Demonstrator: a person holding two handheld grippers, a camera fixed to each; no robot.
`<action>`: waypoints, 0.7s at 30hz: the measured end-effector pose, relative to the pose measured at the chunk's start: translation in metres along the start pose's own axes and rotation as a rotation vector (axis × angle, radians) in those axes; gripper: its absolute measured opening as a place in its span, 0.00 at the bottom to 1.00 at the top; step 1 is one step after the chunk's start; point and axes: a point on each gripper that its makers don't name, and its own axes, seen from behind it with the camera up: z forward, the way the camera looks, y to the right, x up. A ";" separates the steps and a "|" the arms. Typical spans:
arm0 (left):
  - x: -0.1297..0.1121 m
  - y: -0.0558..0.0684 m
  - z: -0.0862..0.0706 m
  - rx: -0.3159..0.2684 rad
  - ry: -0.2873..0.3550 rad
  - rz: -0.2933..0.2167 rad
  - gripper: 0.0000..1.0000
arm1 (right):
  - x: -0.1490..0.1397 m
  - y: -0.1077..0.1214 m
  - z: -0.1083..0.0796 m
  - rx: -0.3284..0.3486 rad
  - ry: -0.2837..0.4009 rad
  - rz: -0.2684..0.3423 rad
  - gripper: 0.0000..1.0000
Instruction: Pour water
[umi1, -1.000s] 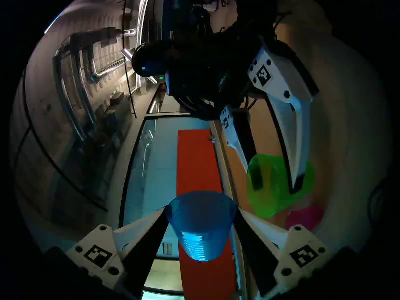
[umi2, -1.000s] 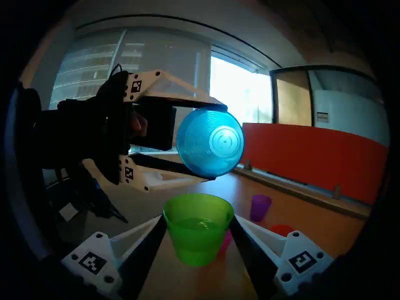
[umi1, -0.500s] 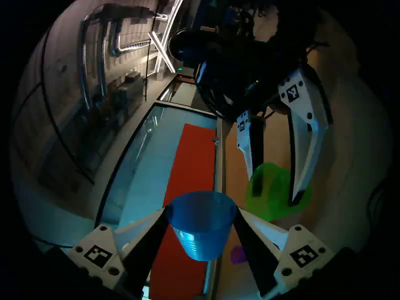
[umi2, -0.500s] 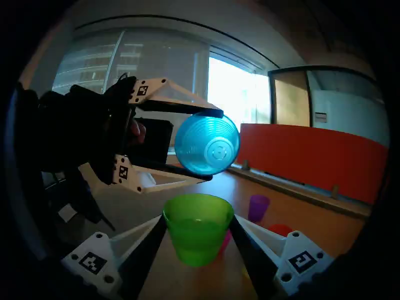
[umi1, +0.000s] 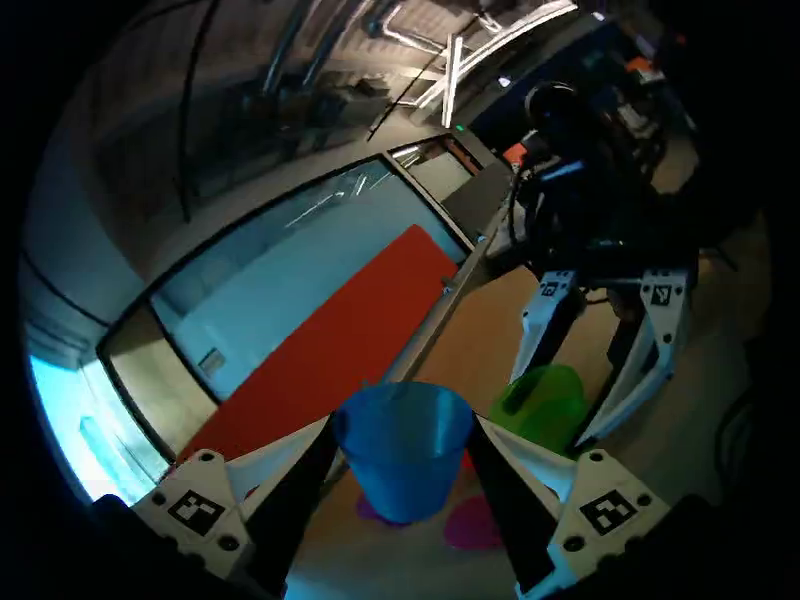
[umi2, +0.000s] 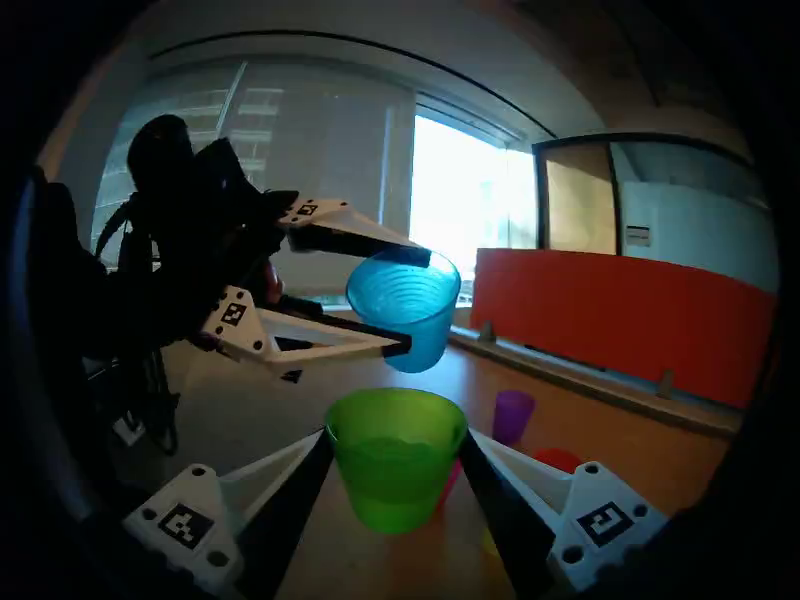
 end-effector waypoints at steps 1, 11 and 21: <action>-0.002 -0.002 0.001 0.001 -0.004 -0.035 0.87 | 0.000 0.000 0.000 0.000 0.000 -0.001 0.91; -0.019 -0.005 0.002 0.002 -0.047 -0.310 0.87 | 0.000 0.001 -0.001 -0.004 0.006 0.002 0.91; -0.029 -0.006 -0.003 -0.008 -0.026 -0.569 0.87 | 0.003 0.003 -0.003 -0.008 0.010 0.005 0.91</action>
